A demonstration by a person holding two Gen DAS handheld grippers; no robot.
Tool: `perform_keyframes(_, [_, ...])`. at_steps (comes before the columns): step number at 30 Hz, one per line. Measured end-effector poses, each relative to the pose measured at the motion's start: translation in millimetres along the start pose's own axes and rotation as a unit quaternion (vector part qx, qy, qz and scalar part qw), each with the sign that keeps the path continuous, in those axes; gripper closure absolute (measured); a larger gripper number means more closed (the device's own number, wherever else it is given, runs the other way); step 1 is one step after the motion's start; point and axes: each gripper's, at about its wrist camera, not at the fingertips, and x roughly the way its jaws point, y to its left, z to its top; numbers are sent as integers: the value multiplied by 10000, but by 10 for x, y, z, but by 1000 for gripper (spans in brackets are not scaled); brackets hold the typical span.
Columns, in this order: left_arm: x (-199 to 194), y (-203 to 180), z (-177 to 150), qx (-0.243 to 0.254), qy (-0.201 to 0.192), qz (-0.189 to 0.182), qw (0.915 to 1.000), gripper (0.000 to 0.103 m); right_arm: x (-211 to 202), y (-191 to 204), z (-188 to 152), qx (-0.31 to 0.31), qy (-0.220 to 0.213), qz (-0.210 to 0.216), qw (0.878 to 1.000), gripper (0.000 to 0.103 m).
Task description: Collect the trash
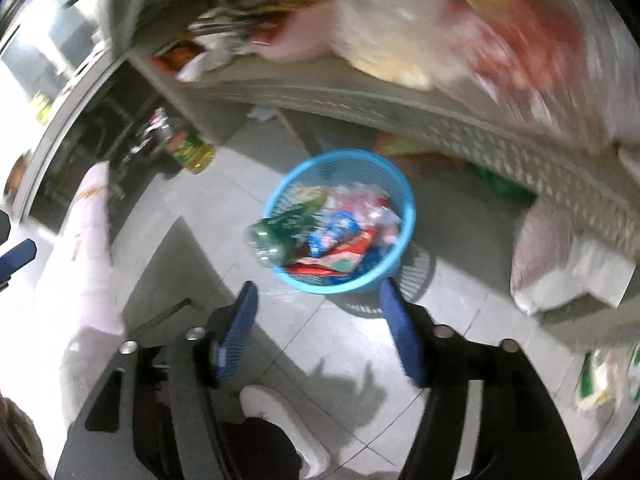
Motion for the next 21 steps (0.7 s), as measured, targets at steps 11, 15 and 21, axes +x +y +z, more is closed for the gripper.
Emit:
perform_keyframes(11, [-1193, 414, -973, -874, -973, 1431, 9810, 11, -1082, 1382, -463, -2309, -1038, 102, 9674, 6])
perform_keyframes(15, [-1453, 534, -1262, -1063, -1123, 1937, 9688, 11, -1257, 1646, -659, -2695, -1152, 74, 9561, 6])
perform_keyframes(21, [-1753, 497, -1554, -1131, -1469, 2948, 9374, 10, -1439, 1834, -911, -2790, -1441, -211, 9492, 6])
